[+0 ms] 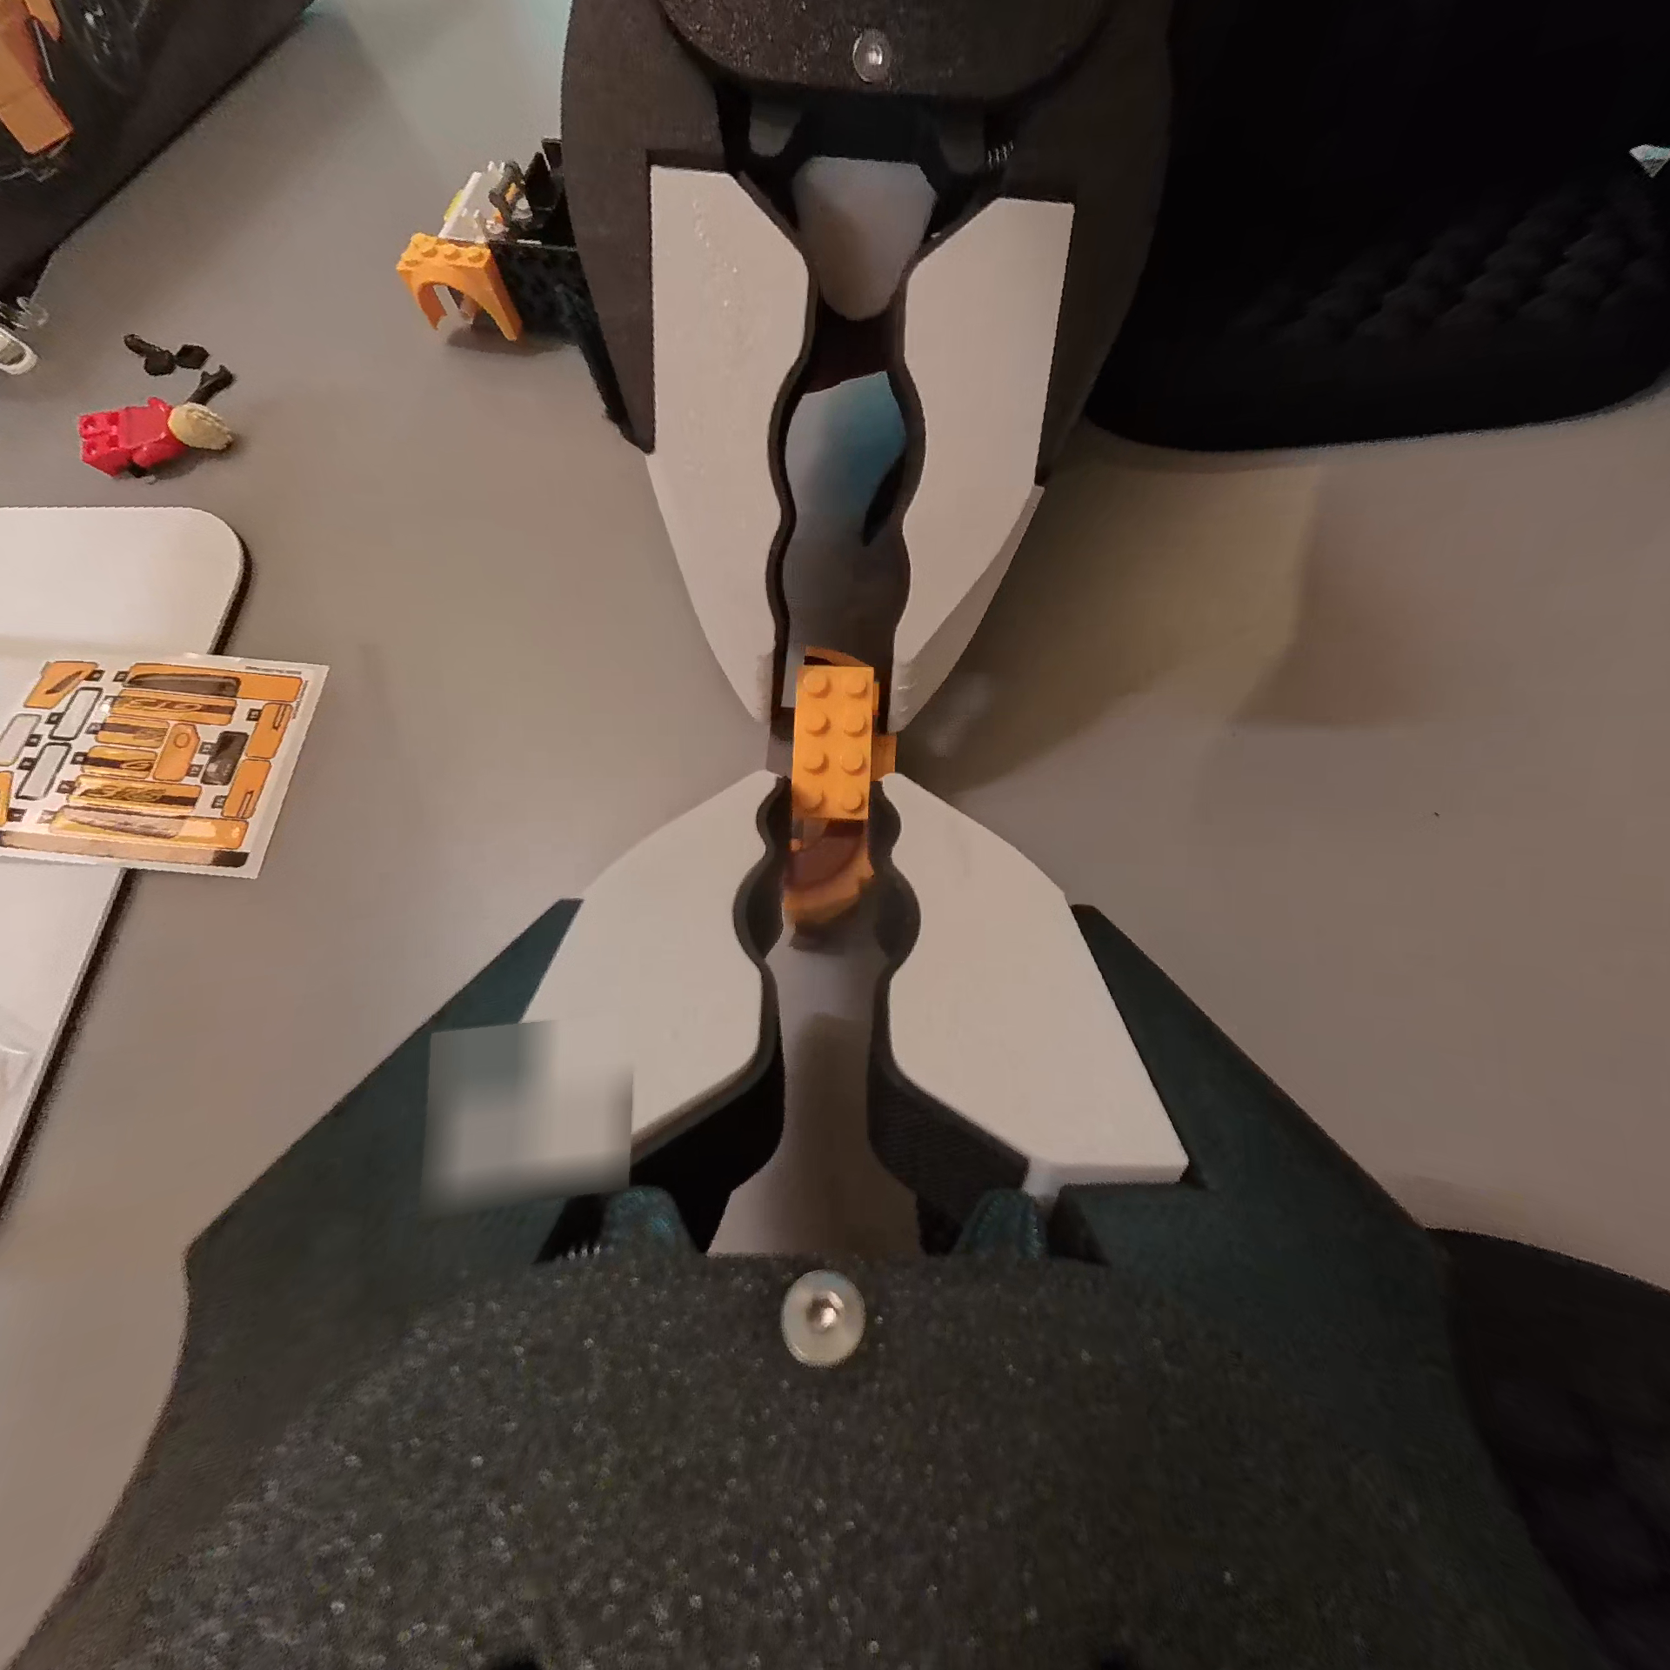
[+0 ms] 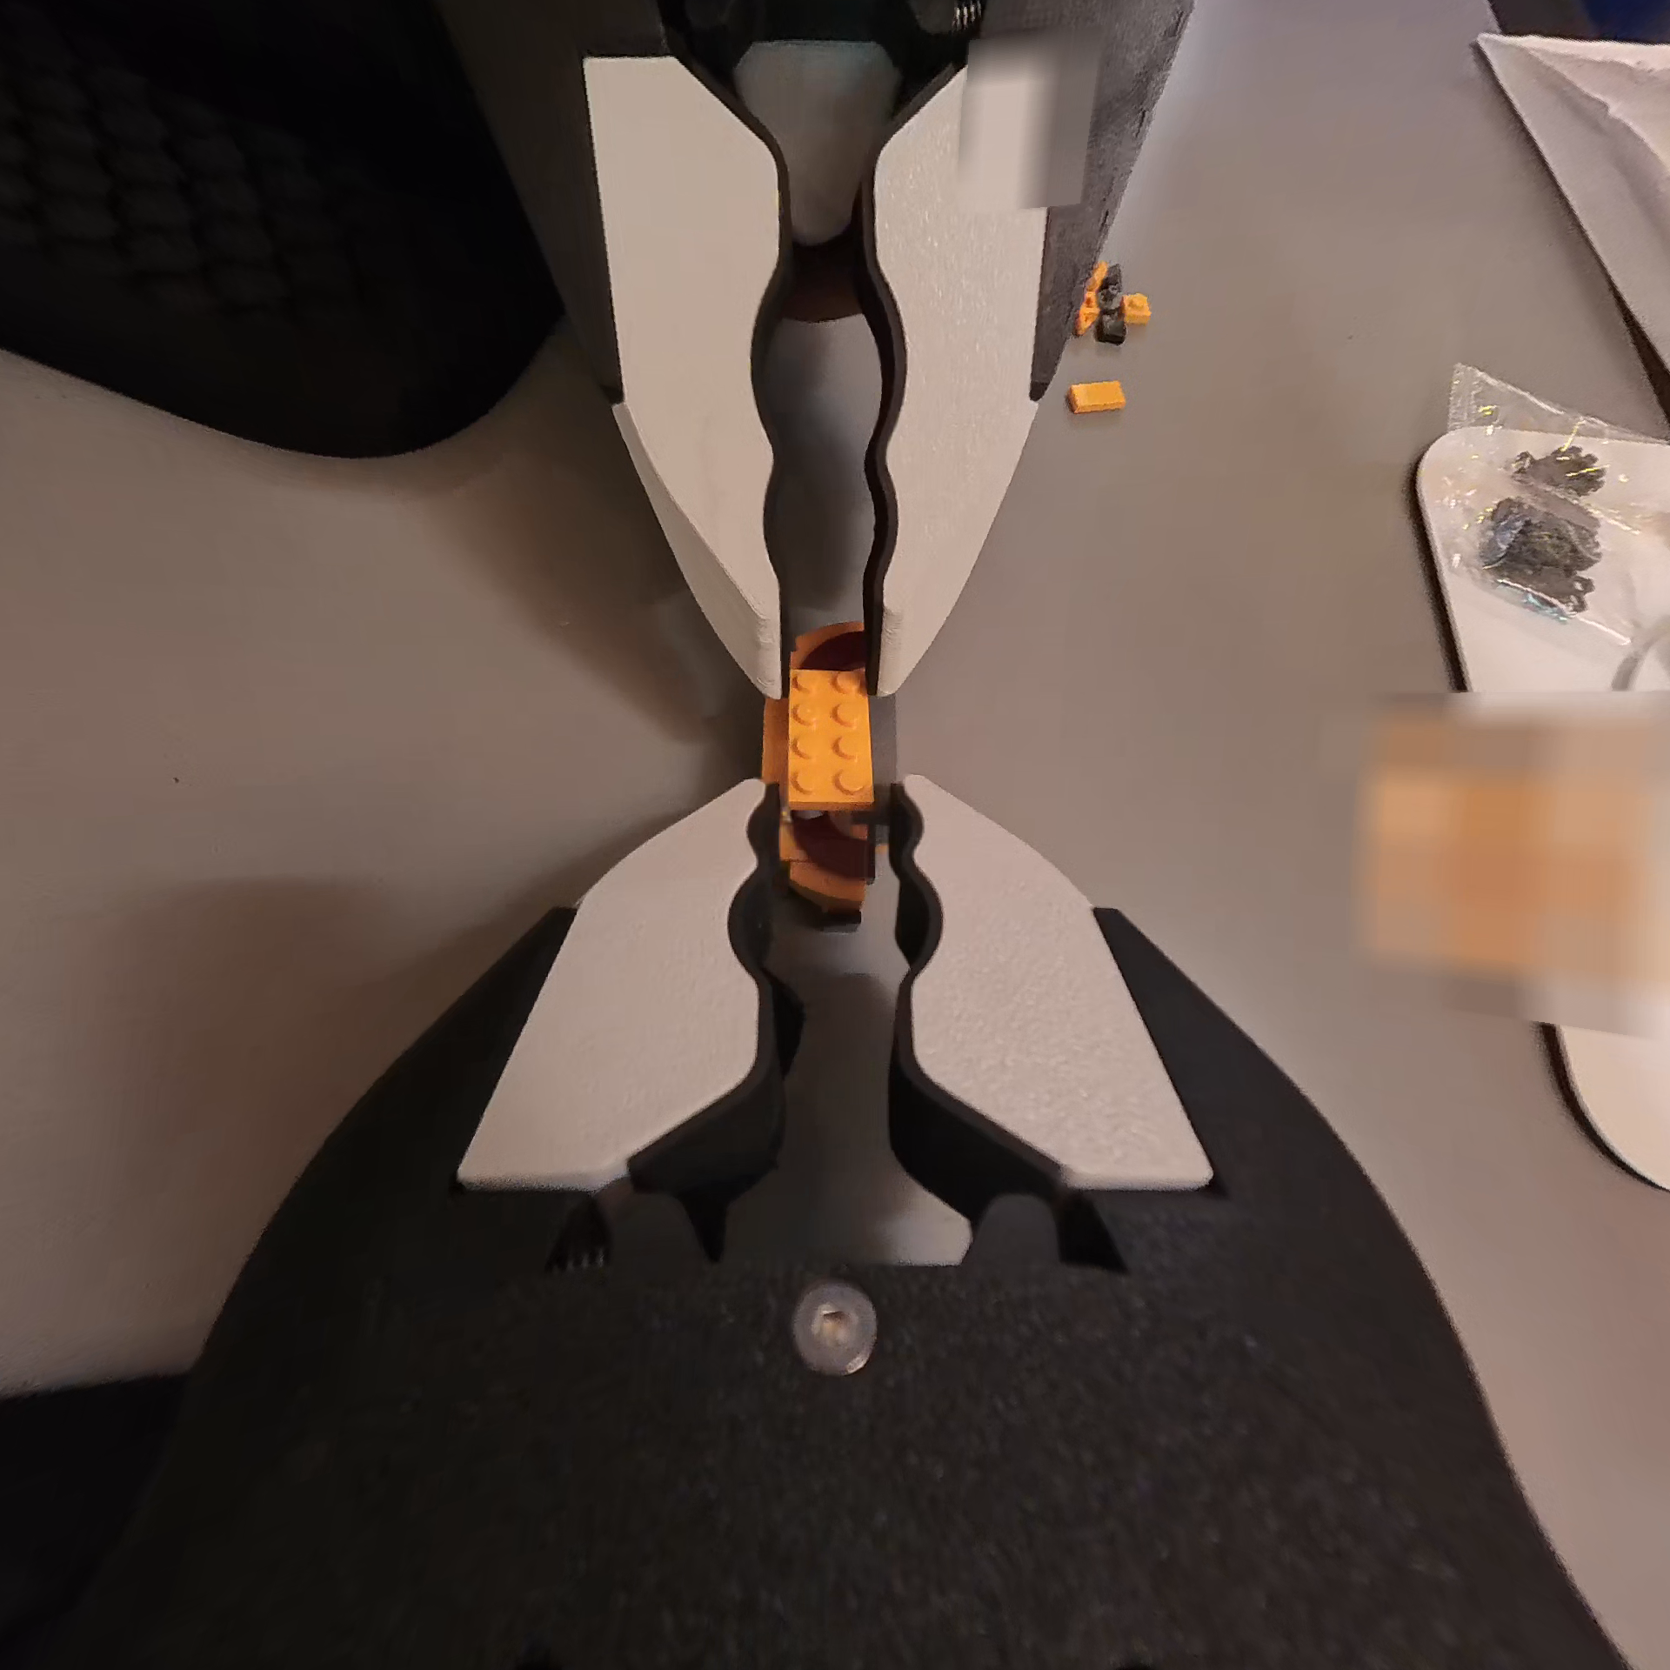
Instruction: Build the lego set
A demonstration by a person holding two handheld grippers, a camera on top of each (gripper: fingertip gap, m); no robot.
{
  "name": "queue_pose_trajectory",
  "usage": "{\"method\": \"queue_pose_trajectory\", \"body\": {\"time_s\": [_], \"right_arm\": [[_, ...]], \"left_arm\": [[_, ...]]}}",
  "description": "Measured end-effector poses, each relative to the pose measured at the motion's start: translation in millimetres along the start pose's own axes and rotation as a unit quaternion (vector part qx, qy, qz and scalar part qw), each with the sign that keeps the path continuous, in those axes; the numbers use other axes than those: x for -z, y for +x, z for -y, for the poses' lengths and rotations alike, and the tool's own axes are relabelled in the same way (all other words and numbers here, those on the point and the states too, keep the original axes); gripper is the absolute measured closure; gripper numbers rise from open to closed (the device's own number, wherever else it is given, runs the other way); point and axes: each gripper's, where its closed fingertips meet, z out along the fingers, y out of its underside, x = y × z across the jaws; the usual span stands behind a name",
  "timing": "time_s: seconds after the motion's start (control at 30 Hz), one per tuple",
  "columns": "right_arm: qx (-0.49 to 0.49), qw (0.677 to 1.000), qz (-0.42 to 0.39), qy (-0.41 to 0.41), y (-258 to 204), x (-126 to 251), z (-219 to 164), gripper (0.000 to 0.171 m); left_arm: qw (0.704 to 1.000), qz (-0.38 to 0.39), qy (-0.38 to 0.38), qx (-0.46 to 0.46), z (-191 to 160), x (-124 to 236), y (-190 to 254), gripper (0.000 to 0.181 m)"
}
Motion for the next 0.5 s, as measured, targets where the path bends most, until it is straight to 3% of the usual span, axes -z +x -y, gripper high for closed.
{"method": "queue_pose_trajectory", "body": {"time_s": [0.27,0.5], "right_arm": [[0.016,1.000,-0.018,0.017,2.0,8.4,8.9,0.144],[0.006,1.000,-0.011,-0.002,0.6,2.3,2.1,0.155]], "left_arm": [[1.000,0.000,-0.015,-0.009,-1.2,1.2,0.2,0.166],[1.000,0.002,-0.018,-0.011,-1.2,1.6,-1.1,0.166]]}}
